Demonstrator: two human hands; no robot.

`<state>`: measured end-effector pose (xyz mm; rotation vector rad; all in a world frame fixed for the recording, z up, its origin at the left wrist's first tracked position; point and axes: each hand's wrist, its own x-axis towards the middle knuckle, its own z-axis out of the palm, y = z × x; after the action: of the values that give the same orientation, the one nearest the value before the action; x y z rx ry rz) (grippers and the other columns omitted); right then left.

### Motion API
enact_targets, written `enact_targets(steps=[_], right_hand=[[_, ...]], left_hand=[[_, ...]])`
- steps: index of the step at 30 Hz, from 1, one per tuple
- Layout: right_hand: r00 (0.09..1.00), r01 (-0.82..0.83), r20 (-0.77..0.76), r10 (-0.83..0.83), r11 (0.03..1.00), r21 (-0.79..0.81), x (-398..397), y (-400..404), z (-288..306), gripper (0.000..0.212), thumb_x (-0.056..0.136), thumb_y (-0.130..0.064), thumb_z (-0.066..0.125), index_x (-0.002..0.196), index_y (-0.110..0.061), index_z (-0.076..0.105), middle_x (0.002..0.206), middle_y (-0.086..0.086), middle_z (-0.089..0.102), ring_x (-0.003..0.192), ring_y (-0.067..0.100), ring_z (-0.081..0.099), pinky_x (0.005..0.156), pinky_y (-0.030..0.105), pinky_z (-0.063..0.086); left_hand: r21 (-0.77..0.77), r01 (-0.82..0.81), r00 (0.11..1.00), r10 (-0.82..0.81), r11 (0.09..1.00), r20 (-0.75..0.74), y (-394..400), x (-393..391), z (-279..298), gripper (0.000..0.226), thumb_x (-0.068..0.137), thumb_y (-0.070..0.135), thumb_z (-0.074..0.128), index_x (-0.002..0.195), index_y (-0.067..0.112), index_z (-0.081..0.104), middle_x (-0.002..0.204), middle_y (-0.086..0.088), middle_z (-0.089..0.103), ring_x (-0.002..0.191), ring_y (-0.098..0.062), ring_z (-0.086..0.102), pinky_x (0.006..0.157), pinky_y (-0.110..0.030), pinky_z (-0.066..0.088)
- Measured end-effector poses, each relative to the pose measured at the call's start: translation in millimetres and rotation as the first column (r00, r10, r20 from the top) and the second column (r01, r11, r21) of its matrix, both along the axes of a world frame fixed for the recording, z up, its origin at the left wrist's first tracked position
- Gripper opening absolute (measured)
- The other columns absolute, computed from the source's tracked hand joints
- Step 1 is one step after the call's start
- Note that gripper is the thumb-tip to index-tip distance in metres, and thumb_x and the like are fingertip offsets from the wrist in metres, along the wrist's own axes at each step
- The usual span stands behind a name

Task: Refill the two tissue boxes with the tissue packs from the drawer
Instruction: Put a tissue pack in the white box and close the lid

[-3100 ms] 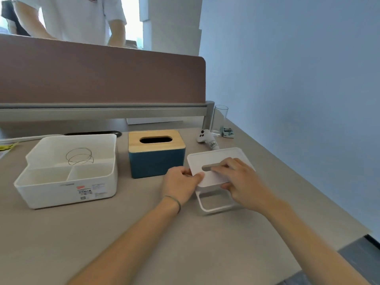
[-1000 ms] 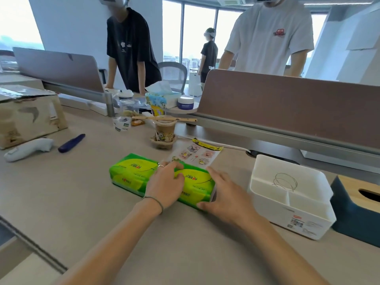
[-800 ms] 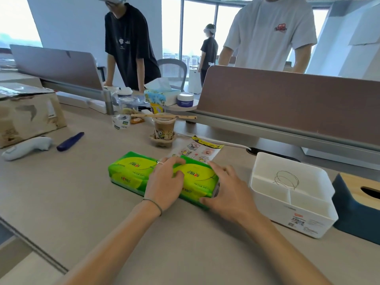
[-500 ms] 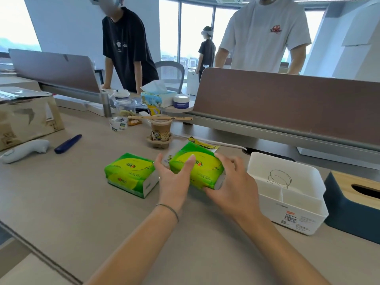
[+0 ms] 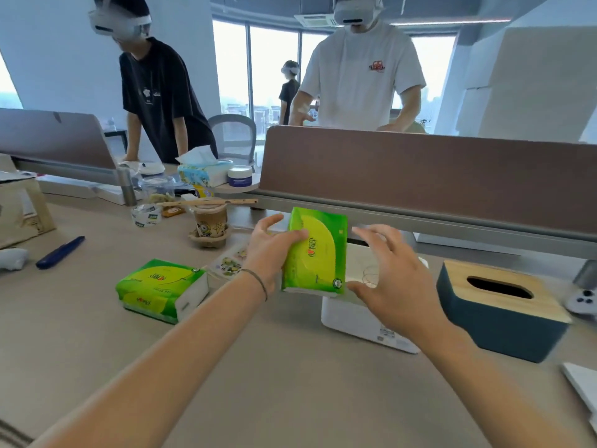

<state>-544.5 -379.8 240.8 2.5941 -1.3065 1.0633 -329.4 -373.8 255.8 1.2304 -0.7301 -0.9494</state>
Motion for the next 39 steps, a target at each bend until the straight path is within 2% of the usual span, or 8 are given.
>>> enact_targets(steps=[5, 10, 15, 19, 22, 27, 35, 39], right_hand=[[0.952, -0.059, -0.305, 0.032, 0.995, -0.080, -25.4, -38.1, 31.5, 0.105, 0.076, -0.020, 0.079, 0.158, -0.031, 0.014, 0.168, -0.007, 0.001, 0.153, 0.021, 0.008, 0.117, 0.042, 0.031], [0.877, -0.144, -0.470, 0.097, 0.988, -0.064, -39.3, -72.8, 38.3, 0.114, 0.076, -0.015, 0.073, 0.159, -0.032, -0.004, 0.168, -0.010, 0.002, 0.154, 0.020, -0.011, 0.122, 0.038, 0.008], [0.922, -0.155, -0.345, 0.176, 0.984, 0.089, -60.0, -88.0, 37.6, 0.113, 0.077, -0.030, 0.077, 0.157, -0.041, -0.003, 0.154, -0.010, 0.033, 0.146, 0.015, 0.025, 0.111, 0.031, 0.036], [0.956, -0.083, -0.272, 0.111, 0.990, 0.110, -76.7, -98.3, 35.4, 0.116, 0.068, -0.043, 0.081, 0.155, -0.046, 0.004, 0.142, -0.011, 0.042, 0.120, 0.013, 0.052, 0.094, 0.032, 0.051], [0.971, -0.010, -0.236, 0.045, 0.989, 0.148, -84.5, -105.6, 33.0, 0.115, 0.063, -0.049, 0.082, 0.153, -0.048, 0.011, 0.142, -0.012, 0.045, 0.118, 0.015, 0.054, 0.093, 0.035, 0.051], [0.973, 0.020, -0.228, 0.026, 0.980, 0.198, -80.6, -109.2, 21.1, 0.098, 0.062, -0.059, 0.079, 0.146, -0.043, 0.032, 0.137, -0.013, 0.055, 0.119, 0.013, 0.054, 0.095, 0.036, 0.049], [0.976, 0.036, -0.215, 0.027, 0.958, 0.284, -73.2, -118.1, -1.3, 0.077, 0.069, -0.062, 0.076, 0.137, -0.041, 0.047, 0.128, -0.014, 0.059, 0.111, 0.009, 0.054, 0.091, 0.037, 0.051], [0.966, 0.025, -0.254, 0.051, 0.958, 0.286, -71.7, -119.0, -11.0, 0.078, 0.072, -0.064, 0.074, 0.141, -0.041, 0.045, 0.133, -0.014, 0.055, 0.117, 0.007, 0.050, 0.091, 0.029, 0.046]], left_hand=[[0.051, 0.290, 0.878, -0.286, 0.956, 0.384, -38.3, -25.4, 30.3, 0.039, 0.077, 0.015, 0.086, 0.114, 0.018, 0.073, 0.109, -0.009, 0.076, 0.090, -0.024, 0.075, 0.078, -0.033, 0.063], [0.076, 0.485, 0.704, -0.440, 0.871, 0.558, -82.2, -43.5, 27.8, 0.034, 0.076, 0.017, 0.082, 0.109, 0.021, 0.078, 0.105, -0.006, 0.079, 0.100, -0.026, 0.075, 0.090, -0.039, 0.060], [0.126, 0.568, 0.533, -0.480, 0.813, 0.697, -113.8, -58.3, 27.6, 0.021, 0.088, 0.024, 0.076, 0.109, 0.023, 0.077, 0.103, 0.002, 0.079, 0.097, -0.018, 0.075, 0.089, -0.037, 0.061], [0.006, 0.527, 0.404, -0.257, 0.850, 0.878, -119.2, -68.0, 26.5, 0.034, 0.086, 0.044, 0.072, 0.115, 0.026, 0.072, 0.108, 0.009, 0.075, 0.101, -0.007, 0.070, 0.094, -0.039, 0.058], [-0.069, 0.514, 0.328, -0.121, 0.855, 0.937, -108.6, -65.3, 23.8, 0.057, 0.078, 0.054, 0.078, 0.129, 0.032, 0.062, 0.119, 0.013, 0.064, 0.108, -0.005, 0.061, 0.095, -0.032, 0.054], [0.160, 0.540, 0.101, -0.252, 0.826, 0.963, -106.4, -43.0, 2.3, 0.108, 0.053, 0.066, 0.088, 0.146, 0.042, 0.039, 0.134, 0.012, 0.043, 0.121, -0.007, 0.047, 0.102, -0.025, 0.044], [0.256, 0.510, -0.005, -0.295, 0.821, 0.955, -118.7, -38.4, -8.5, 0.080, 0.067, 0.054, 0.087, 0.137, 0.039, 0.052, 0.129, 0.010, 0.053, 0.116, -0.011, 0.051, 0.097, -0.029, 0.047], [0.286, 0.480, -0.053, -0.298, 0.829, 0.953, -119.9, -37.9, -23.4, 0.083, 0.063, 0.068, 0.079, 0.137, 0.046, 0.048, 0.132, 0.015, 0.053, 0.116, -0.009, 0.053, 0.098, -0.037, 0.050]])
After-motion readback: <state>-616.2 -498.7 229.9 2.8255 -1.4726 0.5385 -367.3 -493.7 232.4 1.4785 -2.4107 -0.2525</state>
